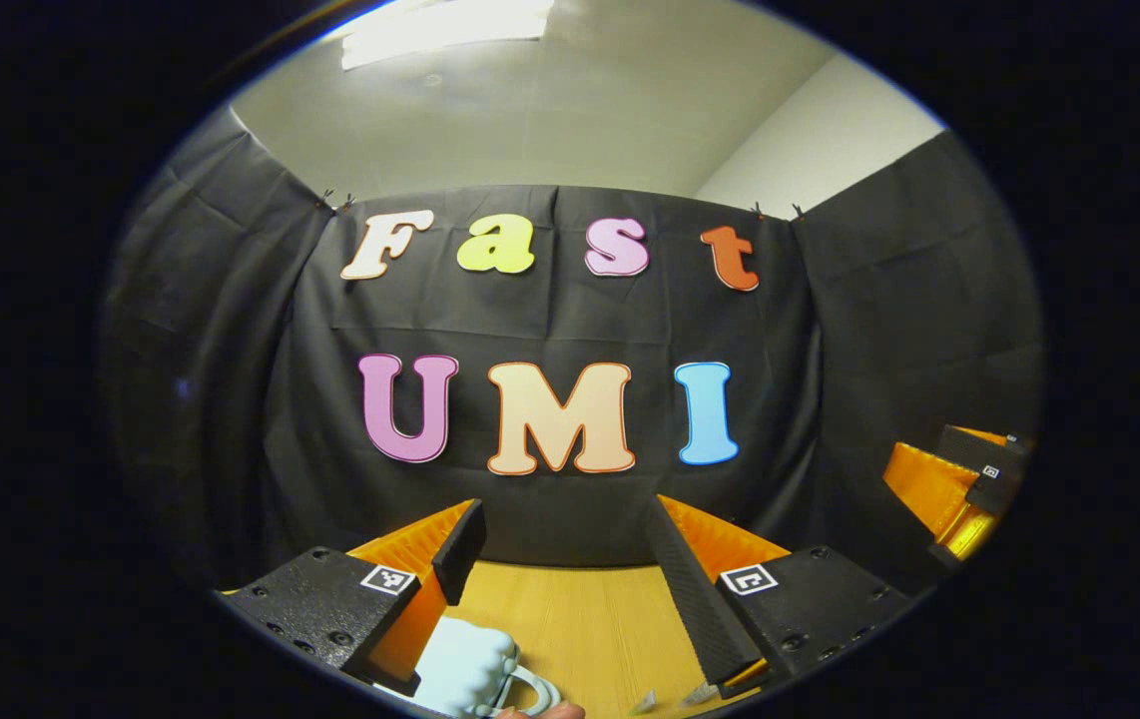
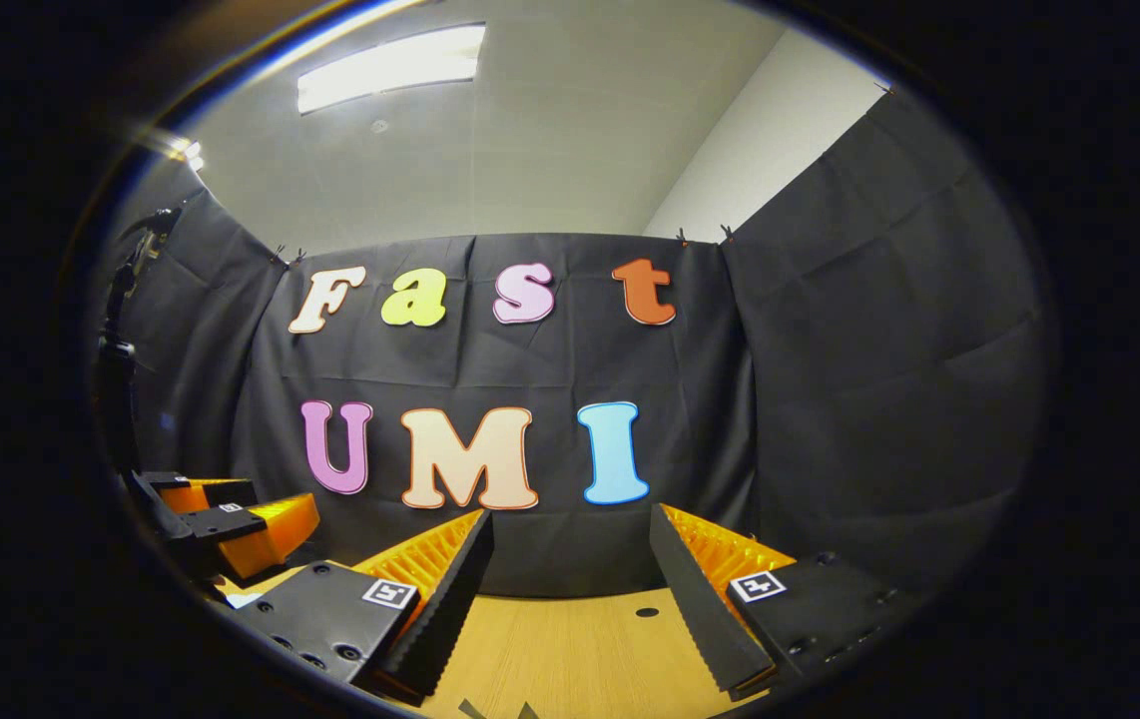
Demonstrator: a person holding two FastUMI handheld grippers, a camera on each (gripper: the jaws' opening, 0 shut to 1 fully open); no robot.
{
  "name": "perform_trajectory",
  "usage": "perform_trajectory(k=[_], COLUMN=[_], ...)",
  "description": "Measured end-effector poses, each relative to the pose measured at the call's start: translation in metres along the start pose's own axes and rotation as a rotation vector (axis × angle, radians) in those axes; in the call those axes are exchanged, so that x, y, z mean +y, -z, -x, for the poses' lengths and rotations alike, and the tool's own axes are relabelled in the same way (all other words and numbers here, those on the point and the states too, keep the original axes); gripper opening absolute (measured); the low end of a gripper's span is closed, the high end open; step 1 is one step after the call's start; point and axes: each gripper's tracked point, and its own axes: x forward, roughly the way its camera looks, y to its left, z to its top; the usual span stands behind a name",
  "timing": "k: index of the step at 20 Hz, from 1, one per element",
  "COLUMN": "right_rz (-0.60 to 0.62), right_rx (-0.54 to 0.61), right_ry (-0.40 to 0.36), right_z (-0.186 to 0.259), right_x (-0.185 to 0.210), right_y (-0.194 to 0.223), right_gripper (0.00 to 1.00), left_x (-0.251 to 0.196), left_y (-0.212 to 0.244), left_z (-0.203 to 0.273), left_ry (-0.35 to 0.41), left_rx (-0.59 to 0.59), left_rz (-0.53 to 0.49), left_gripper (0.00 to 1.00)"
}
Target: First open the suitcase, pack the skin care products into it, and then close the suitcase.
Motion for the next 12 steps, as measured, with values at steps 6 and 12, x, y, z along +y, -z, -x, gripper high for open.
perform_trajectory(k=[6,12], right_rz=[0.001,-0.008], right_rx=[0.020,0.003], right_ry=[0.001,-0.014], right_z=[-0.011,-0.027], right_x=[-0.006,-0.012], right_y=[0.011,0.012], right_gripper=[0.98,0.97], left_x=[0.010,0.017], left_y=[0.004,0.003], left_z=[-0.006,-0.011], left_ry=[0.001,-0.006], left_rx=[0.016,0.015], left_rz=[0.015,-0.018], left_gripper=[0.94,0.95])
